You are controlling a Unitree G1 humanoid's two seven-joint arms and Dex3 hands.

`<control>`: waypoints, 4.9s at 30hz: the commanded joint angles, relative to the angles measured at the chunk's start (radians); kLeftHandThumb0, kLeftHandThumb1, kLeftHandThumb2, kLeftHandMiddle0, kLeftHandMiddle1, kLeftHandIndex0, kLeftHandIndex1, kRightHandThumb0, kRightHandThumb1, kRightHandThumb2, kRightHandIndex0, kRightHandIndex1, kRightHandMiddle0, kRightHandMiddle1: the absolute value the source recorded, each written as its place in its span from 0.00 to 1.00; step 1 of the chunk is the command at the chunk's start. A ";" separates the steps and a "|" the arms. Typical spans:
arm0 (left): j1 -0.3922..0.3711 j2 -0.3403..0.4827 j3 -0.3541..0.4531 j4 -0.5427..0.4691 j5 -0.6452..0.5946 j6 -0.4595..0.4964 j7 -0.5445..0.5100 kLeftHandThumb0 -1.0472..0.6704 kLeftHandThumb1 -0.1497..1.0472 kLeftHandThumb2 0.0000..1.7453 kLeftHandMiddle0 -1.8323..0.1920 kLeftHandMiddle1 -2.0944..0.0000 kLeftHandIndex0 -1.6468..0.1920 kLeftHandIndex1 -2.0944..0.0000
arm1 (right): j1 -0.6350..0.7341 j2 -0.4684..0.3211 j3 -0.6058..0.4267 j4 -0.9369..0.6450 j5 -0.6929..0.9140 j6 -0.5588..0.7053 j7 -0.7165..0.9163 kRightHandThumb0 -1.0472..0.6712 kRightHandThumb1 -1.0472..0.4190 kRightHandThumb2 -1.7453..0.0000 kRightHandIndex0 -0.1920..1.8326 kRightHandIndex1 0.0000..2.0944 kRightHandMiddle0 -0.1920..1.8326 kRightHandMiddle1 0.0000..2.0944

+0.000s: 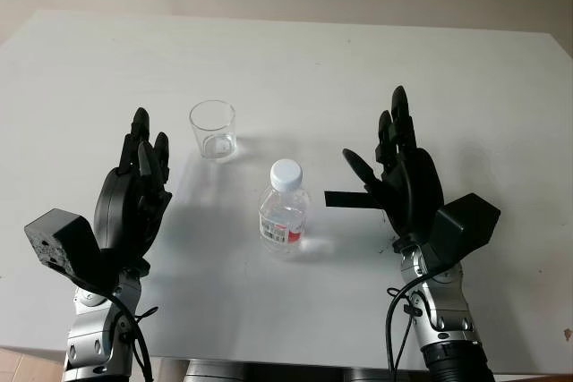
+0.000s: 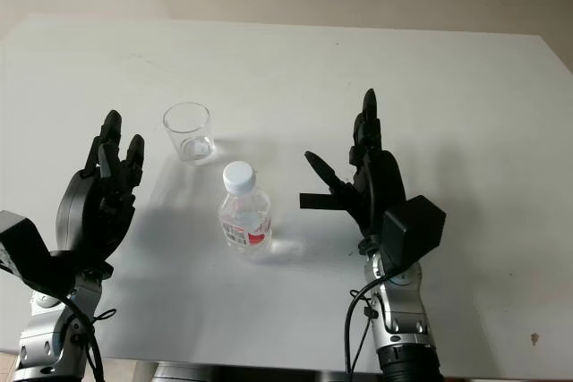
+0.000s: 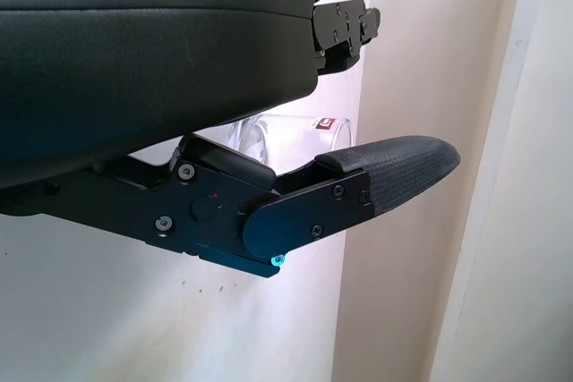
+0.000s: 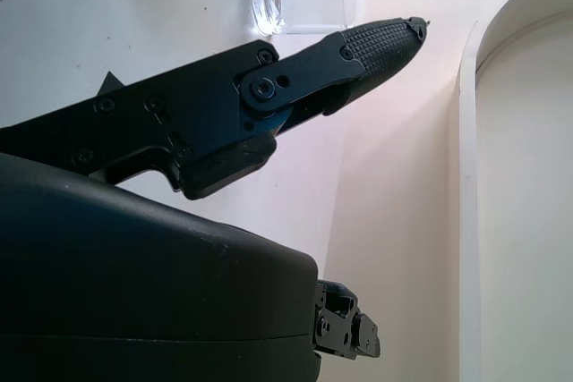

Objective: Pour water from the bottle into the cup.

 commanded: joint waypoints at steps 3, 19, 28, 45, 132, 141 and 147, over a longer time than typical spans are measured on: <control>0.010 -0.005 0.001 -0.022 -0.004 0.006 0.003 0.15 1.00 0.43 0.95 0.97 0.97 0.97 | 0.009 -0.009 0.005 -0.020 -0.005 0.000 0.010 0.16 0.07 0.97 0.00 0.00 0.00 0.00; -0.038 -0.006 -0.001 0.039 0.005 -0.017 0.003 0.15 1.00 0.43 0.94 0.97 0.96 0.97 | 0.092 -0.115 0.040 -0.173 0.055 0.000 0.241 0.06 0.08 0.97 0.00 0.00 0.00 0.00; -0.032 0.001 0.000 0.032 0.001 -0.016 -0.003 0.14 1.00 0.43 0.94 0.97 0.97 0.97 | 0.188 -0.236 0.035 -0.387 0.143 0.061 0.399 0.04 0.09 0.97 0.00 0.00 0.00 0.00; -0.051 0.004 0.000 0.042 0.005 -0.013 -0.005 0.14 1.00 0.43 0.95 0.98 0.97 0.98 | 0.151 -0.156 0.233 -0.222 0.009 0.085 0.388 0.06 0.11 0.97 0.00 0.00 0.00 0.00; -0.079 0.005 0.018 0.094 0.012 -0.056 0.009 0.15 1.00 0.42 0.94 0.97 0.96 0.97 | -0.740 -0.072 0.078 0.709 -0.116 -0.136 0.134 0.51 0.00 0.82 0.69 1.00 0.66 1.00; -0.073 -0.001 0.015 0.086 0.015 -0.058 0.015 0.15 1.00 0.42 0.94 0.97 0.96 0.97 | -0.972 -0.141 0.146 0.946 -0.296 -0.084 -0.037 0.49 0.02 0.85 0.65 1.00 0.66 1.00; -0.066 -0.003 0.015 0.083 0.015 -0.058 0.017 0.15 1.00 0.43 0.94 0.97 0.96 0.98 | -1.080 -0.154 0.224 1.022 -0.423 0.034 -0.149 0.51 0.04 0.87 0.59 1.00 0.64 1.00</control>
